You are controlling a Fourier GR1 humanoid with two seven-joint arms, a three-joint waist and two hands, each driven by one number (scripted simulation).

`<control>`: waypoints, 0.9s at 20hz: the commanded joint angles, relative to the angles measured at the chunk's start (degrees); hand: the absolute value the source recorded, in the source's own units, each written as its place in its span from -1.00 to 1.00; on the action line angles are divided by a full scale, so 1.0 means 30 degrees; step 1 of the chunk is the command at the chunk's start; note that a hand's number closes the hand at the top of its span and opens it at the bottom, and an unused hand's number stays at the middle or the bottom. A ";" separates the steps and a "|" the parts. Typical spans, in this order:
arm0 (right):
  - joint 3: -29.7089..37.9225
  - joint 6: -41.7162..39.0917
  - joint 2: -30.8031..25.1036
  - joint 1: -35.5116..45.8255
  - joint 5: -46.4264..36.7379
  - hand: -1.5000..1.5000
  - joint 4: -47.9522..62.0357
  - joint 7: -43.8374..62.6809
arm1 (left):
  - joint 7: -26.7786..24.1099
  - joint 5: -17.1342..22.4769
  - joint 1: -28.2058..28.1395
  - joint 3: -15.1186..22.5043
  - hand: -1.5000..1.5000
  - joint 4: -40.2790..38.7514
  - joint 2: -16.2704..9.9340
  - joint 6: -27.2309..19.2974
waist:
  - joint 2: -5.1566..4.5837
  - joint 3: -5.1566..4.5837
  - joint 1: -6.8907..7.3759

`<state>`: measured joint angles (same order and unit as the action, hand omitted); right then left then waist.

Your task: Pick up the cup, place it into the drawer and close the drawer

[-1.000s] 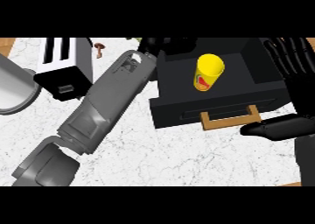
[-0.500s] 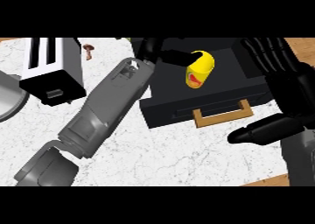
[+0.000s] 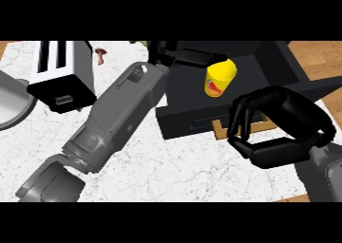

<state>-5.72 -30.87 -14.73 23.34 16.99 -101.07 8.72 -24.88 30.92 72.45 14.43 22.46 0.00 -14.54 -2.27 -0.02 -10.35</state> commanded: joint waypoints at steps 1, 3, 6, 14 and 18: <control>-0.1411 -0.2049 -0.1882 -0.0175 -0.0923 1.00 -0.0299 0.1305 | -0.0513 0.1167 0.0554 -0.0419 -1.00 0.0077 0.0001 -0.1198 | 0.0269 -0.0005 0.0566; -0.1629 -0.2289 -0.2416 -0.0930 -0.2358 -1.00 0.0023 0.0921 | -0.1243 0.1299 0.0119 -0.0204 -1.00 -0.0253 0.0001 -0.0835 | 0.0220 0.0017 0.1020; -0.2248 -0.1105 -0.2424 -0.0767 -0.6014 -1.00 0.0281 0.0470 | -0.0905 0.1707 0.0322 -0.0118 -1.00 -0.0266 0.0001 -0.1233 | 0.0366 0.0028 0.1890; -0.4527 0.2532 -0.1567 -0.2046 -1.2936 -1.00 0.4597 -0.2482 | -0.2617 0.2100 -0.1360 -0.0783 -1.00 0.0219 0.0000 -0.0061 | 0.0491 0.0028 0.3513; -0.5334 0.3152 -0.1369 -0.1010 -1.4555 -1.00 0.9325 -0.4664 | -0.2257 0.2231 -0.2332 -0.0776 -1.00 0.1422 -0.0122 0.0729 | 0.0589 0.0035 0.4312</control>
<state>-19.39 -24.05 -19.43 18.32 -20.76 -84.28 0.12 -31.07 37.24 68.17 12.40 24.45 -0.21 -14.22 -0.62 0.06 0.19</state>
